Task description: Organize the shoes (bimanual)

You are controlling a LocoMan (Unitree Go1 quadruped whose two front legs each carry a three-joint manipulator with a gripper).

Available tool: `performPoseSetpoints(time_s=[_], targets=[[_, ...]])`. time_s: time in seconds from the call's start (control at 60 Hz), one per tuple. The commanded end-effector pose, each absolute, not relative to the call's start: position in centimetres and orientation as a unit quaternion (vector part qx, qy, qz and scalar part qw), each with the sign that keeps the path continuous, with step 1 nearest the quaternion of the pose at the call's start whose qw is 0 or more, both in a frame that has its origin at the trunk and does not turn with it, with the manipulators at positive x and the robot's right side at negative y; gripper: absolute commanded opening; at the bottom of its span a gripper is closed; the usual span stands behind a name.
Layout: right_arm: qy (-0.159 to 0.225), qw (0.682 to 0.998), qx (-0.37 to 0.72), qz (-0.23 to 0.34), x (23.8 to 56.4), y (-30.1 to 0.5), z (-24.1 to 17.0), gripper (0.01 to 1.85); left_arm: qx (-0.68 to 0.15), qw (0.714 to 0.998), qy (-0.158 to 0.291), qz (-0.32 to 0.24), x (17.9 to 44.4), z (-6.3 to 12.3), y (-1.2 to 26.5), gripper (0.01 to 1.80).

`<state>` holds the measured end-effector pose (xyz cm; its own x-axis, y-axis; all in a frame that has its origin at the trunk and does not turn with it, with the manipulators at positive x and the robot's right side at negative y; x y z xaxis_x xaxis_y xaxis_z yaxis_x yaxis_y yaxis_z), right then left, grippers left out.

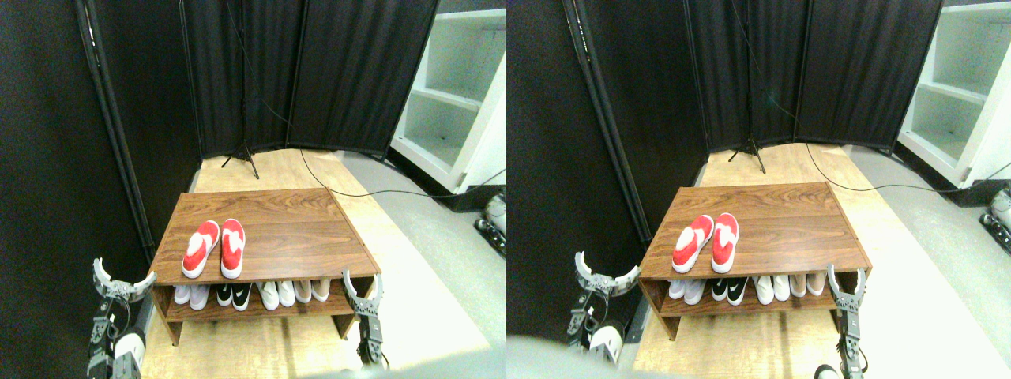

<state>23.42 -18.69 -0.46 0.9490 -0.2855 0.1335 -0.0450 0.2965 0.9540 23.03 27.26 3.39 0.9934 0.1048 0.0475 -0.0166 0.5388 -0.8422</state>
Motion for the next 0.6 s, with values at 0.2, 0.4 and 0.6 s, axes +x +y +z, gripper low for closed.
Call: performPoseSetpoints(time_s=[0.2, 0.4, 0.6], targets=[[-0.155, 0.788, 0.593, -0.057, 23.2, -18.4, 0.2, 0.46, -0.484, 0.87, -0.078, 0.05, 27.4, 2.6, 27.7, 0.15], [-0.156, 0.787, 0.595, -0.057, 23.0, -18.4, 0.2, 0.45, -0.49, 0.868, -0.063, 0.053, 31.2, -0.8, 28.3, 0.01], [-0.158, 0.79, 0.59, -0.055, 22.9, -18.6, 0.3, 0.45, -0.484, 0.873, -0.021, 0.055, 34.0, -3.5, 28.4, 0.01]])
